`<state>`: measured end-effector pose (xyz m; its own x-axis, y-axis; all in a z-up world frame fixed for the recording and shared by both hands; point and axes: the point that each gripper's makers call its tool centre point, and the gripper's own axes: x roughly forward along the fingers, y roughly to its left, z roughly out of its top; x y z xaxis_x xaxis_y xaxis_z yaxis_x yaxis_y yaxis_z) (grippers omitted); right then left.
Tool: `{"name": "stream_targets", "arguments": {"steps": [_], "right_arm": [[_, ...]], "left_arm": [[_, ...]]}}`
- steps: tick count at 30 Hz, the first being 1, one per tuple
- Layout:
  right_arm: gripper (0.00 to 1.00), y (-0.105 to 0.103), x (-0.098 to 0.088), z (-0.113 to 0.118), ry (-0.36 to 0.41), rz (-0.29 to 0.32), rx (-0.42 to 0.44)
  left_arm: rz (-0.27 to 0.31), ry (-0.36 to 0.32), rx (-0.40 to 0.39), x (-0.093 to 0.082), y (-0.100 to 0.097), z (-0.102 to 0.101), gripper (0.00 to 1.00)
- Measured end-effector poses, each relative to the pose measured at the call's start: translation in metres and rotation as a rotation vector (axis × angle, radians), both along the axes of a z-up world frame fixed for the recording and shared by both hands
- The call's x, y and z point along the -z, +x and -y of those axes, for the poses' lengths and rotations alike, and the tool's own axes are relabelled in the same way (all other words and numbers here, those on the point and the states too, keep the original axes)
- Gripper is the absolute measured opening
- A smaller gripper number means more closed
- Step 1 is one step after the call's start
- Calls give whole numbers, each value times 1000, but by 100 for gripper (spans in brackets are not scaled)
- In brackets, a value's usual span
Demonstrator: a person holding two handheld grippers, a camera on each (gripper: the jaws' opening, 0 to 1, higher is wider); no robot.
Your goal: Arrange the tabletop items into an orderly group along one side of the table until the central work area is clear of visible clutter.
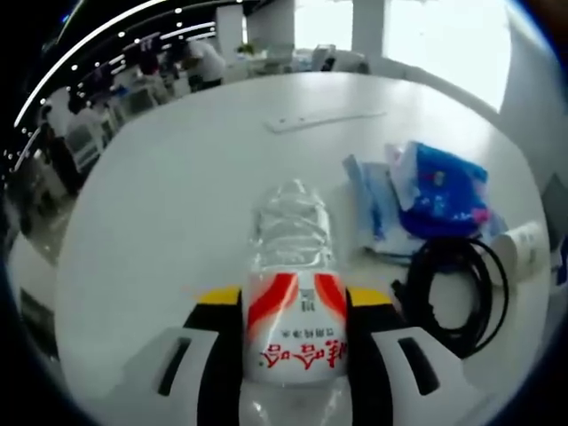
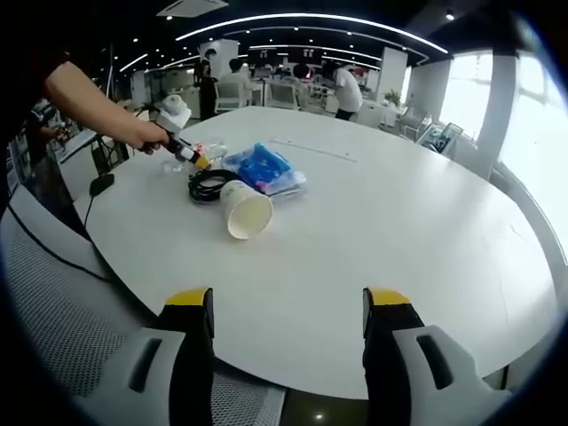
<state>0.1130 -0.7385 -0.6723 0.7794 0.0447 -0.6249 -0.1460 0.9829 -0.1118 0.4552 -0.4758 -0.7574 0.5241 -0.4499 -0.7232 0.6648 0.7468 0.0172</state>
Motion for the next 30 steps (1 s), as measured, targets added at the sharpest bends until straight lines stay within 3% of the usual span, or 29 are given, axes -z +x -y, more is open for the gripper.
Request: {"name": "stream_targets", "arguments": {"steps": [30], "right_arm": [[67, 2, -6, -2, -10, 35, -27]], "left_arm": [[-49, 81, 114, -10, -53, -23, 37]]}}
